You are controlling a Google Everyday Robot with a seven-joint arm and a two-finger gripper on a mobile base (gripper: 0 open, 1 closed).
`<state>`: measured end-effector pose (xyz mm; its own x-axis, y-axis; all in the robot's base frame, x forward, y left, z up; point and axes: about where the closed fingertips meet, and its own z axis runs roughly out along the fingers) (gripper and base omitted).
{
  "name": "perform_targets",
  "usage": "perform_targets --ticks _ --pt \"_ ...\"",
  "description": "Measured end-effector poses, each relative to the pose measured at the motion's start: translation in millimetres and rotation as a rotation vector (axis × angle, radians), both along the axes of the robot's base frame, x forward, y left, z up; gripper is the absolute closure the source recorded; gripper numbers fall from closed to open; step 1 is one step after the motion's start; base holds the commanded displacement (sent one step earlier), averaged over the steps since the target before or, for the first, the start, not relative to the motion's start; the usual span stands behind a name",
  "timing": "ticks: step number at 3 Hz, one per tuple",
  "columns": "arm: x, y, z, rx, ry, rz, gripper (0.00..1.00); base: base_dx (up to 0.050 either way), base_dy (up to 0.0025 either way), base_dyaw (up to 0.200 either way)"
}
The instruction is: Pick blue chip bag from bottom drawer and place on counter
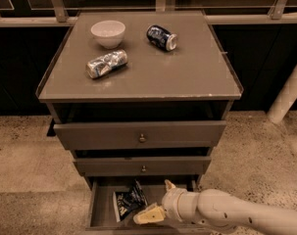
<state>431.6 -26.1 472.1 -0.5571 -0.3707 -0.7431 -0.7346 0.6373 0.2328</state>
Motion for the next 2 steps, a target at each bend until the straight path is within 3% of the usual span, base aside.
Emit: perform_targets --ticks 1,2 --pt "-4.8 -5.4 -22.1 0.055 0.039 -0.05 0.0 0.0 0.0 0.0" --pt "-5.2 -3.9 -22.2 0.055 0.04 -0.046 0.0 0.0 0.0 0.0"
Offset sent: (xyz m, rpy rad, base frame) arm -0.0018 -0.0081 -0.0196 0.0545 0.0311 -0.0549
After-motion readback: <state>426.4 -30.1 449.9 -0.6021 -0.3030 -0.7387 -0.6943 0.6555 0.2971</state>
